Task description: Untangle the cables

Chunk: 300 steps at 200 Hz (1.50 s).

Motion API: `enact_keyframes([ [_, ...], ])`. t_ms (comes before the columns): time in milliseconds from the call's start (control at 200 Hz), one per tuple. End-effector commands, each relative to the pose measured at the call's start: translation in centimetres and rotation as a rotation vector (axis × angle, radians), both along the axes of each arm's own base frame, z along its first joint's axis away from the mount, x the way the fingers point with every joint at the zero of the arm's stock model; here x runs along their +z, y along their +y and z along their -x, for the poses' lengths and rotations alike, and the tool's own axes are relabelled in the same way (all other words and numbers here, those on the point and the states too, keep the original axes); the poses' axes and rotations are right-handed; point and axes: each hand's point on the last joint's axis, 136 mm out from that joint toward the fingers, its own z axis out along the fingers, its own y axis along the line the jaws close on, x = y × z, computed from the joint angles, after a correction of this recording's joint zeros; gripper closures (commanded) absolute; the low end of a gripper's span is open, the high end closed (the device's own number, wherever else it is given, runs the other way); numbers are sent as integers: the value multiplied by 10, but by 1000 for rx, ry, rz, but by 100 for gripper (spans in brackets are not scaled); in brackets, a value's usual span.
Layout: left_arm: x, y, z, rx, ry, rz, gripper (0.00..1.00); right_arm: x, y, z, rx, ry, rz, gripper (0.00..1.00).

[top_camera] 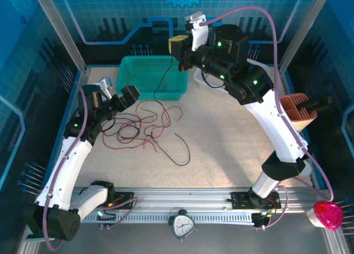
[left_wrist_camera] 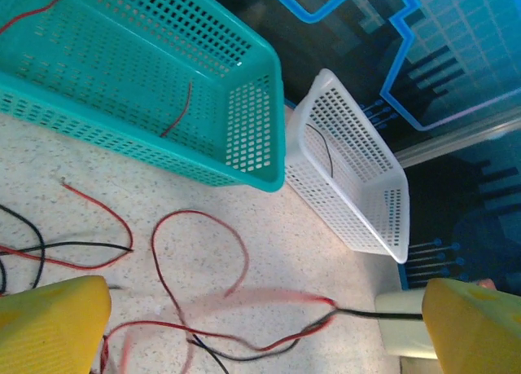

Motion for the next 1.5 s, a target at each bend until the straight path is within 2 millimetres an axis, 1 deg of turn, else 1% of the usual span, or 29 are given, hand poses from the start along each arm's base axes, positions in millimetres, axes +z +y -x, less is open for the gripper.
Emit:
enact_keyframes([
  [0,17,-11,0,-56,-58,-19,1,27,-23,5,-47,-67,-31,100],
  [100,14,-14,0,-64,-55,-37,1,33,-30,8,-60,-80,-37,100],
  [340,-9,-23,-1,-65,-10,-40,1,49,-43,18,-71,-121,-59,100],
  [515,-23,-38,-4,-104,6,-53,1,58,-52,24,-85,-147,-64,100],
  [615,-31,-47,-2,-137,4,-76,1,61,-57,26,-96,-156,-65,100],
  [840,-65,-57,6,-165,59,-95,1,75,-71,37,-115,-197,-85,100],
  [955,-78,-61,5,-164,90,-77,1,82,-79,43,-121,-215,-98,100],
  [1060,-80,-66,-2,-142,124,-27,1,87,-83,49,-116,-225,-110,100],
  [1250,-71,-78,-26,-110,174,59,1,89,-83,57,-87,-217,-134,100],
  [1386,-73,-88,-41,-118,216,65,1,89,-84,62,-69,-211,-158,100],
  [1496,-75,-98,-45,-156,212,53,1,89,-86,63,-76,-214,-155,100],
])
